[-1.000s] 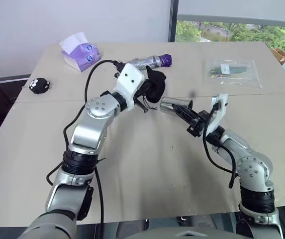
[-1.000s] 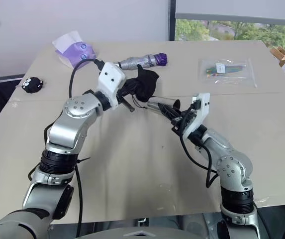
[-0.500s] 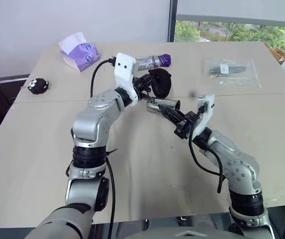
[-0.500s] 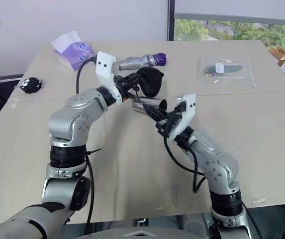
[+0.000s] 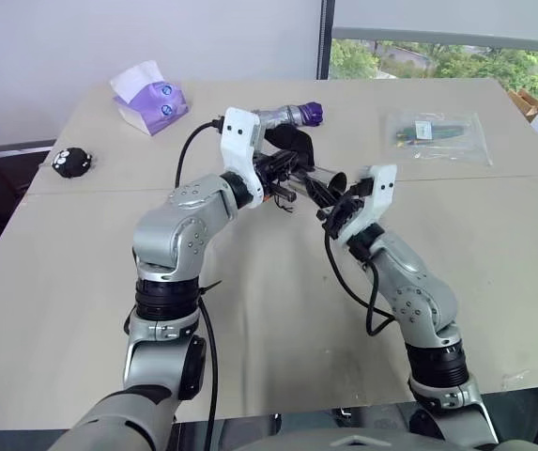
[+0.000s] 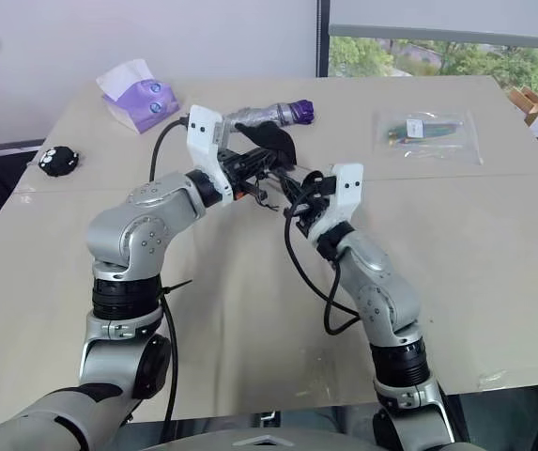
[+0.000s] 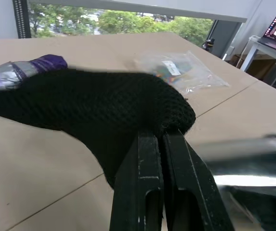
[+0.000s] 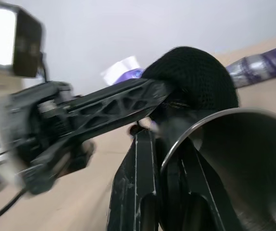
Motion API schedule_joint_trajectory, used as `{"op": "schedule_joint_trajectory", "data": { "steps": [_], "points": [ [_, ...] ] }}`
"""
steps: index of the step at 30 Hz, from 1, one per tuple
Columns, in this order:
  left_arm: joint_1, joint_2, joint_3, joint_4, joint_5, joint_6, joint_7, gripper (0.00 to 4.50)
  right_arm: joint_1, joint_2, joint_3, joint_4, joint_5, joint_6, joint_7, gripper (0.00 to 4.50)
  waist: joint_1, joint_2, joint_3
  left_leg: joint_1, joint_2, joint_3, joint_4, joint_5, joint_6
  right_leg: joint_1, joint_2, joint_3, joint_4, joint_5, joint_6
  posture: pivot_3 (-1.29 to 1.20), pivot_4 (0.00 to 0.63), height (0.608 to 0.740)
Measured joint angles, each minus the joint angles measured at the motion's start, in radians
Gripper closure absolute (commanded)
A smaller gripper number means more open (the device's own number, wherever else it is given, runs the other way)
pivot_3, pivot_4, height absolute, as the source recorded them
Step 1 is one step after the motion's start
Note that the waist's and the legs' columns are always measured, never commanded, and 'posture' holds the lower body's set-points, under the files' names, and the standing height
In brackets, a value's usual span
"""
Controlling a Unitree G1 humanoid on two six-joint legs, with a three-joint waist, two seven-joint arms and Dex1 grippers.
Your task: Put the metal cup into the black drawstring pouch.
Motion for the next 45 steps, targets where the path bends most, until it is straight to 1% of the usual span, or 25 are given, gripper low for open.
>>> {"op": "schedule_joint_trajectory", "data": {
  "steps": [4, 9, 13, 16, 18, 19, 20, 23, 25, 26, 29, 32, 35, 38, 39, 42, 45],
  "points": [
    [0.021, 0.001, 0.0, -0.02, -0.015, 0.008, 0.002, 4.5, -0.009, 0.04, -0.027, 0.022, -0.018, -0.051, -0.017, 4.47, 0.0, 0.0, 0.0, 0.0, 0.0, 0.0, 0.0, 0.0, 0.0, 0.0, 0.0, 0.0, 0.0, 0.0, 0.0, 0.0, 0.15, 0.74],
    [0.025, 0.005, -0.002, -0.02, -0.017, 0.011, 0.011, 4.5, -0.035, 0.08, -0.063, 0.032, 0.005, -0.075, -0.014, 4.47, 0.0, 0.0, 0.0, 0.0, 0.0, 0.0, 0.0, 0.0, 0.0, 0.0, 0.0, 0.0, 0.001, 0.0, 0.0, 0.0, 0.15, 0.74],
    [0.026, 0.006, -0.003, -0.02, -0.025, 0.013, 0.012, 4.5, -0.039, 0.084, -0.061, 0.052, 0.007, -0.077, -0.003, 4.47, 0.0, 0.0, 0.0, 0.0, 0.0, 0.0, 0.0, 0.0, -0.001, 0.0, 0.0, 0.0, 0.001, 0.0, 0.0, 0.0, 0.15, 0.74],
    [0.026, 0.007, -0.002, -0.02, -0.03, 0.016, 0.017, 4.5, -0.045, 0.053, -0.031, 0.081, -0.045, -0.084, 0.018, 4.47, 0.0, 0.0, 0.0, 0.0, 0.0, 0.0, 0.0, 0.0, -0.001, 0.0, 0.0, 0.0, 0.001, 0.0, 0.0, 0.0, 0.15, 0.74],
    [0.026, 0.006, -0.001, -0.02, -0.034, 0.016, 0.018, 4.5, -0.048, 0.015, 0.019, 0.109, -0.107, -0.096, 0.037, 4.47, -0.001, 0.0, 0.0, 0.0, 0.0, 0.0, 0.0, 0.0, -0.001, 0.0, 0.0, 0.0, 0.001, 0.0, 0.0, 0.0, 0.15, 0.74],
    [0.026, 0.006, -0.002, -0.02, -0.036, 0.016, 0.018, 4.5, -0.051, -0.022, 0.069, 0.136, -0.164, -0.121, 0.059, 4.47, -0.001, 0.0, 0.0, 0.0, 0.0, 0.0, 0.0, 0.0, -0.001, 0.0, 0.0, 0.0, 0.001, 0.0, 0.0, 0.0, 0.15, 0.74],
    [0.026, 0.005, -0.001, -0.02, -0.036, 0.016, 0.019, 4.5, -0.052, -0.036, 0.085, 0.146, -0.189, -0.132, 0.068, 4.47, -0.002, 0.0, 0.0, 0.001, 0.0, 0.0, 0.0, 0.0, -0.001, 0.0, 0.0, 0.0, 0.001, 0.0, 0.0, 0.0, 0.15, 0.74],
    [0.026, -0.004, 0.001, -0.02, -0.04, 0.018, 0.025, 4.5, -0.095, -0.132, 0.2, 0.229, -0.371, -0.265, 0.115, 4.47, -0.002, 0.0, 0.0, 0.0, -0.001, 0.0, 0.0, 0.0, -0.001, 0.0, 0.0, 0.0, 0.001, 0.0, 0.0, 0.0, 0.15, 0.74],
    [0.026, -0.005, 0.001, -0.02, -0.045, 0.018, 0.027, 4.5, -0.118, -0.167, 0.235, 0.267, -0.441, -0.325, 0.134, 4.47, -0.002, 0.0, 0.0, 0.001, -0.001, 0.0, 0.001, 0.0, -0.001, 0.0, 0.0, 0.001, 0.001, 0.0, 0.0, 0.0, 0.15, 0.74],
    [0.027, -0.005, 0.002, -0.02, -0.047, 0.019, 0.03, 4.5, -0.137, -0.189, 0.263, 0.309, -0.501, -0.38, 0.141, 4.47, -0.002, 0.0, 0.0, 0.001, -0.001, 0.0, 0.001, 0.0, -0.001, 0.0, 0.0, 0.001, 0.001, 0.0, 0.0, 0.0, 0.15, 0.74],
    [0.03, -0.01, 0.003, -0.02, -0.054, 0.021, 0.039, 4.5, -0.178, -0.205, 0.284, 0.396, -0.593, -0.466, 0.131, 4.47, -0.002, 0.0, 0.0, 0.001, 0.0, 0.0, 0.001, 0.001, -0.002, 0.0, 0.0, 0.001, 0.001, 0.0, 0.0, 0.0, 0.15, 0.74],
    [0.031, -0.017, 0.021, -0.019, -0.055, 0.02, 0.053, 4.5, -0.247, -0.238, 0.303, 0.497, -0.717, -0.555, 0.085, 4.47, -0.002, 0.0, 0.0, 0.001, 0.0, 0.0, 0.001, 0.001, -0.002, 0.0, 0.0, 0.001, 0.001, 0.0, 0.0, 0.0, 0.15, 0.74],
    [0.034, -0.021, 0.035, -0.019, -0.055, 0.02, 0.064, 4.5, -0.282, -0.241, 0.303, 0.571, -0.788, -0.633, 0.024, 4.47, -0.002, 0.0, 0.0, 0.001, 0.0, 0.0, 0.0, 0.002, -0.003, 0.0, 0.0, 0.001, 0.001, 0.0, 0.0, 0.0, 0.15, 0.74],
    [0.036, -0.026, 0.04, -0.019, -0.061, 0.02, 0.066, 4.5, -0.277, -0.171, 0.251, 0.62, -0.737, -0.664, -0.005, 4.47, -0.003, -0.001, 0.0, 0.001, 0.0, 0.0, 0.0, 0.002, -0.003, 0.0, 0.0, 0.001, 0.001, 0.0, 0.0, 0.0, 0.15, 0.74],
    [0.036, -0.032, 0.039, -0.02, -0.066, 0.02, 0.066, 4.5, -0.273, -0.14, 0.221, 0.628, -0.699, -0.663, -0.007, 4.47, -0.002, -0.001, -0.001, 0.001, 0.0, 0.0, 0.0, 0.002, -0.003, 0.0, 0.0, 0.0, 0.001, 0.0, 0.0, 0.0, 0.15, 0.74],
    [0.039, -0.045, 0.038, -0.021, -0.077, 0.018, 0.066, 4.5, -0.251, -0.05, 0.117, 0.621, -0.52, -0.647, 0.039, 4.47, -0.001, -0.001, -0.001, 0.001, 0.001, 0.0, 0.0, 0.002, -0.003, 0.0, -0.001, 0.0, 0.001, 0.0, 0.0, 0.0, 0.15, 0.74],
    [0.04, -0.048, 0.038, -0.021, -0.084, 0.018, 0.067, 4.5, -0.229, -0.001, 0.065, 0.608, -0.406, -0.616, 0.081, 4.47, -0.002, -0.001, -0.001, 0.001, 0.001, 0.0, 0.0, 0.002, -0.003, 0.001, -0.001, 0.0, 0.001, 0.0, 0.0, 0.0, 0.15, 0.74]
  ]
}}
